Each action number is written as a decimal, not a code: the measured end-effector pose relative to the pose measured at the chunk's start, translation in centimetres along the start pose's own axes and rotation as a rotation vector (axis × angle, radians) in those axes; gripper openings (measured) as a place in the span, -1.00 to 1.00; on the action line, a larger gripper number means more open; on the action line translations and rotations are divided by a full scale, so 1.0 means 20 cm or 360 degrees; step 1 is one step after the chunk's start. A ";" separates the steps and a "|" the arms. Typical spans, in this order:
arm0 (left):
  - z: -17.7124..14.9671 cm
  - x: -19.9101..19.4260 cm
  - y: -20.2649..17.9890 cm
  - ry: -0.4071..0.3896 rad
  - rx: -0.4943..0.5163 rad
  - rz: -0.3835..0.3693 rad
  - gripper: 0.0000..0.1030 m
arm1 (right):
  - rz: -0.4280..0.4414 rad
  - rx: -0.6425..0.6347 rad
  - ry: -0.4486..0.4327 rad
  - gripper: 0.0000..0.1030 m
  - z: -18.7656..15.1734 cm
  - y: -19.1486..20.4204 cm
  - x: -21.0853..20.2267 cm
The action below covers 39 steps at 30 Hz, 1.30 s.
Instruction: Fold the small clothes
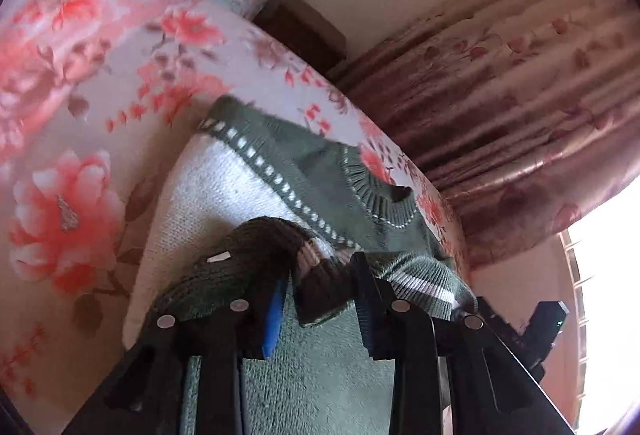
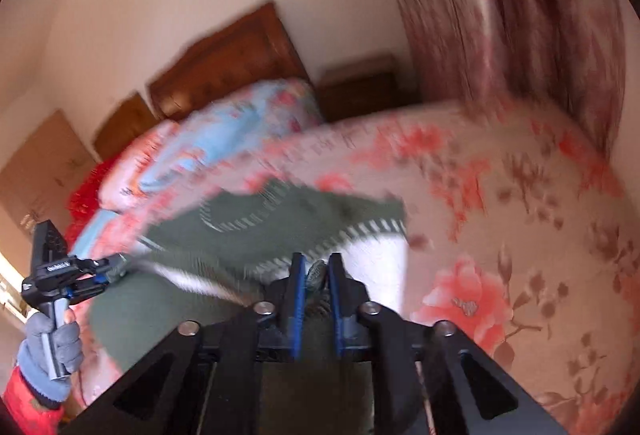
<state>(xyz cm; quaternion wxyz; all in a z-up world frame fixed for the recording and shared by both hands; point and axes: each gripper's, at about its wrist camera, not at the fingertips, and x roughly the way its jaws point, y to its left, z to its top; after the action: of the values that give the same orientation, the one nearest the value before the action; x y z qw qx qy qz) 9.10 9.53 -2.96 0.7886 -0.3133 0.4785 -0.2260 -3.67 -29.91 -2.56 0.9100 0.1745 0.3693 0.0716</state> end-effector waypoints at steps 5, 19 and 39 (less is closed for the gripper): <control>-0.02 -0.18 -0.01 -0.0148 0.0010 -0.0213 1.00 | 0.0031 0.0001 -0.0035 -0.43 -0.02 -0.05 -0.06; 0.04 -0.12 -0.04 -0.0075 0.0468 0.0324 1.00 | -0.0080 -0.0289 0.0186 -0.33 -0.02 0.04 0.12; 0.05 0.07 -0.27 0.0043 0.1079 0.0552 1.00 | -0.0264 -0.0668 0.0057 -0.81 -0.06 0.20 0.03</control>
<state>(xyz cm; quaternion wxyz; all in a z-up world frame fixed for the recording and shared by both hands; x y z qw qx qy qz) 10.31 5.17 0.32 0.8677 0.0541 0.4326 -0.2388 -4.01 -25.68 -2.28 0.9224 -0.0511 0.3754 0.0749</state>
